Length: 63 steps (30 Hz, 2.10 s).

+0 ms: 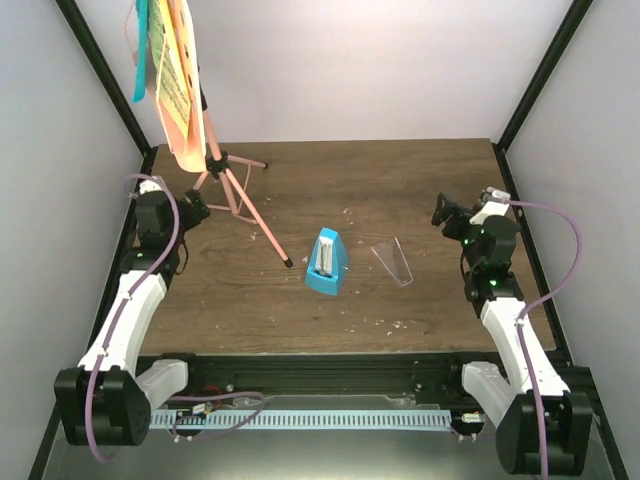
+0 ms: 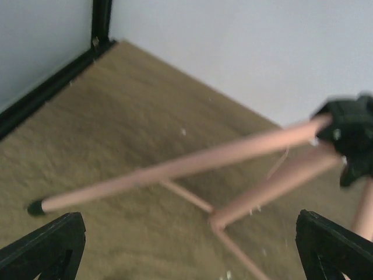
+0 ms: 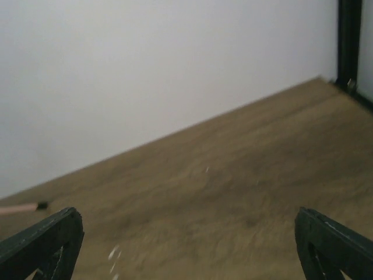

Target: Pack up the instrument practice props

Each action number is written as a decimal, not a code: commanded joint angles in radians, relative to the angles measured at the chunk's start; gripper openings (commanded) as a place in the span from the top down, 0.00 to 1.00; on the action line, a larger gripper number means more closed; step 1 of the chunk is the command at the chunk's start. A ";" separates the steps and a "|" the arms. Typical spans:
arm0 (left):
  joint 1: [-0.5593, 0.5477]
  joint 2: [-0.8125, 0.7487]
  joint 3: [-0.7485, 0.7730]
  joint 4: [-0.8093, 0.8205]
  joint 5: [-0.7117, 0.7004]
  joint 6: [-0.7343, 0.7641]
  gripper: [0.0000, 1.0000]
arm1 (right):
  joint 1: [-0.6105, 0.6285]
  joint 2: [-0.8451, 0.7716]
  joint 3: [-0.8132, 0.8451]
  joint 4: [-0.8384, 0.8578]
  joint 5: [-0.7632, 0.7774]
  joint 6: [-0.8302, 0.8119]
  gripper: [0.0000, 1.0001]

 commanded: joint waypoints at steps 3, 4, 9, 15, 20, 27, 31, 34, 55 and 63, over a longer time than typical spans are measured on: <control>-0.006 -0.077 0.071 -0.303 0.303 0.006 0.00 | -0.009 -0.085 0.050 -0.329 -0.275 0.057 0.00; -0.007 -0.088 0.070 -0.309 0.351 -0.002 0.00 | -0.009 -0.090 0.059 -0.355 -0.314 0.053 0.00; -0.008 -0.145 0.075 -0.391 0.606 0.110 0.00 | -0.009 -0.069 0.160 -0.501 -0.549 0.023 0.00; -0.117 -0.210 -0.035 -0.251 0.877 0.089 0.01 | 0.046 -0.041 0.144 -0.488 -0.862 0.029 0.00; -0.356 -0.106 0.053 -0.308 0.776 0.208 0.03 | 0.329 -0.026 0.109 -0.408 -0.688 -0.012 0.00; -0.386 -0.033 0.075 -0.207 0.779 0.278 0.03 | 0.549 0.001 0.084 -0.272 -0.475 -0.095 0.00; -0.386 -0.094 0.038 -0.179 0.490 0.349 0.09 | 0.737 -0.024 0.096 -0.252 -0.135 -0.251 0.00; -0.385 -0.217 -0.022 -0.142 0.329 0.416 0.08 | 0.758 -0.050 0.051 -0.156 -0.119 -0.315 0.00; -0.387 -0.274 -0.059 -0.156 0.206 0.448 0.06 | 0.742 0.355 0.127 0.051 -0.160 -0.438 0.00; -0.387 -0.267 -0.058 -0.160 0.183 0.442 0.05 | 0.728 0.394 0.099 0.141 -0.108 -0.443 0.00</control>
